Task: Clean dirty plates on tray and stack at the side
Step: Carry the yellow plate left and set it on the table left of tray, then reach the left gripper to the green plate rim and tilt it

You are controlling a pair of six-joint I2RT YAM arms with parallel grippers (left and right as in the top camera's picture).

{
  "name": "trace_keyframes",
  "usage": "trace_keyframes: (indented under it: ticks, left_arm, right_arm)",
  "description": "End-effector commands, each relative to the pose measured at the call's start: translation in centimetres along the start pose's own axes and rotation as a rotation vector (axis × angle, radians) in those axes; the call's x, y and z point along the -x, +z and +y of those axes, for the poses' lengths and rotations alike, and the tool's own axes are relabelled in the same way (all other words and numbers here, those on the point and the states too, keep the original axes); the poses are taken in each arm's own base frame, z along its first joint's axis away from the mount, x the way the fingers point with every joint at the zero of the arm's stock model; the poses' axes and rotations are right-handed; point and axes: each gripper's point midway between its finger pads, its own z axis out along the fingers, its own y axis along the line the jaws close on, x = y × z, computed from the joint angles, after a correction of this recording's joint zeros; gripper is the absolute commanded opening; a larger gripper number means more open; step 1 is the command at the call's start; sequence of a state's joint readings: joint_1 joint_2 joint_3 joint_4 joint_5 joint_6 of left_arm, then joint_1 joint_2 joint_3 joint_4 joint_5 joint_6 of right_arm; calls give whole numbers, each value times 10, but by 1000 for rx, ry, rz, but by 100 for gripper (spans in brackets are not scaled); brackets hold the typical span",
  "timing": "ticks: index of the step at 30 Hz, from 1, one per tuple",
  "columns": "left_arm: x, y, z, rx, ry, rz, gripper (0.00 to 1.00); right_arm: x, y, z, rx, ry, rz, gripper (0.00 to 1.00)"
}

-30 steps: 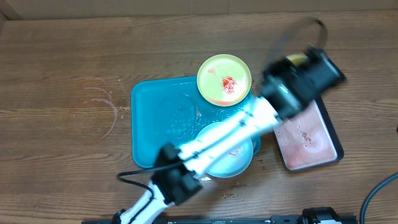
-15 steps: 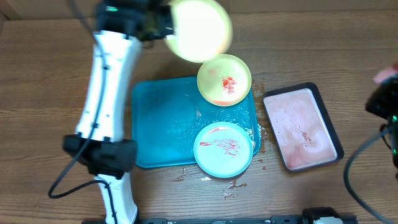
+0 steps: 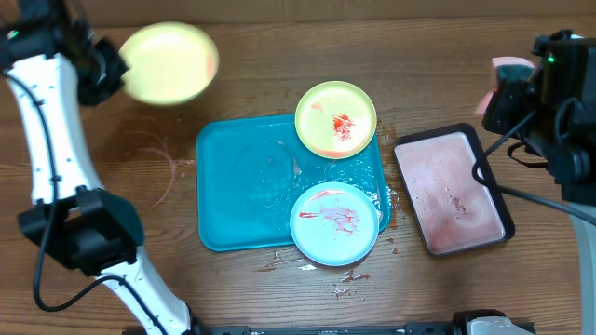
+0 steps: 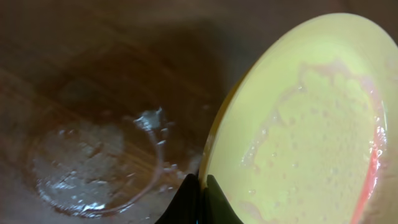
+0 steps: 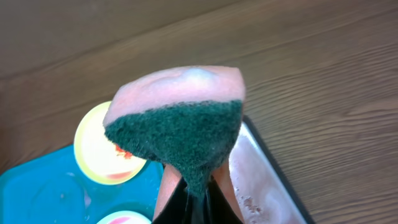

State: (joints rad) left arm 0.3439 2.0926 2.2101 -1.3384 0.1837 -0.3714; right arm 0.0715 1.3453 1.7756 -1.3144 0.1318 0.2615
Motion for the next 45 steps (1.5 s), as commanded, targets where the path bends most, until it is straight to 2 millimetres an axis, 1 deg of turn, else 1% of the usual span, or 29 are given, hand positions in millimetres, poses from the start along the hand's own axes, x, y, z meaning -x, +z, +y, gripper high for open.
trace_keyframes:
  ticks: [1,4,7,12,14,16,21,22,23,24,25,26,27,28,31,34,37,38,40,41,42,43,45]
  left_arm:
    - [-11,22,43,25,-91,72,5]
    - [-22,47,80,57,-158,120,5]
    - [-33,65,110,82,-209,151,5]
    - [-53,86,159,111,-312,192,5]
    - [-61,91,174,122,-342,207,5]
    - [-69,98,186,126,-353,214,5]
    - [-70,103,189,133,-350,206,5]
    - [-69,103,189,132,-349,204,11]
    - [-69,103,188,127,-346,205,20]
    - [-69,104,187,119,-338,204,31]
    - [-68,104,185,108,-332,204,39]
    - [-67,104,181,89,-319,203,44]
    - [-66,104,177,71,-313,201,49]
    - [-64,103,174,60,-310,199,51]
    - [-58,96,165,48,-289,178,50]
    - [-46,79,143,29,-235,119,49]
    - [-30,53,106,-9,-130,28,48]
    - [-27,42,88,-26,-79,-2,49]
    - [-27,26,51,-61,38,-43,51]
    - [-31,20,30,-79,105,-54,52]
    - [-38,16,10,-98,168,-59,57]
    - [-47,15,-11,-117,228,-54,62]
    - [-69,20,-50,-151,332,-28,69]
  right_arm:
    - [-1,0,11,61,4,16,4]
    - [-1,1,12,65,1,20,4]
    - [-2,1,12,64,0,24,4]
    - [-5,1,13,71,-5,38,4]
    - [-6,1,14,81,-5,41,4]
    - [-6,1,15,82,-5,40,4]
    - [-6,1,14,80,-5,42,4]
    - [-6,1,14,80,-8,42,4]
    - [-6,1,14,80,-9,42,4]
    - [-6,1,14,81,-9,41,4]
    - [-6,1,14,81,-9,41,4]
    - [-6,1,14,81,-10,41,4]
    - [-6,1,14,81,-16,40,4]
    - [-6,1,15,82,-26,39,4]
    - [-5,1,15,82,-27,37,4]
    - [-5,1,15,83,-27,36,4]
    - [-4,1,15,84,-27,31,4]
    - [-4,1,15,84,-27,31,4]
    - [-3,1,15,84,-31,30,4]
    - [-3,1,15,84,-31,30,4]
    - [-4,1,15,84,-31,30,4]
    - [-4,1,15,84,-31,30,4]
    - [-4,1,15,85,-34,30,4]
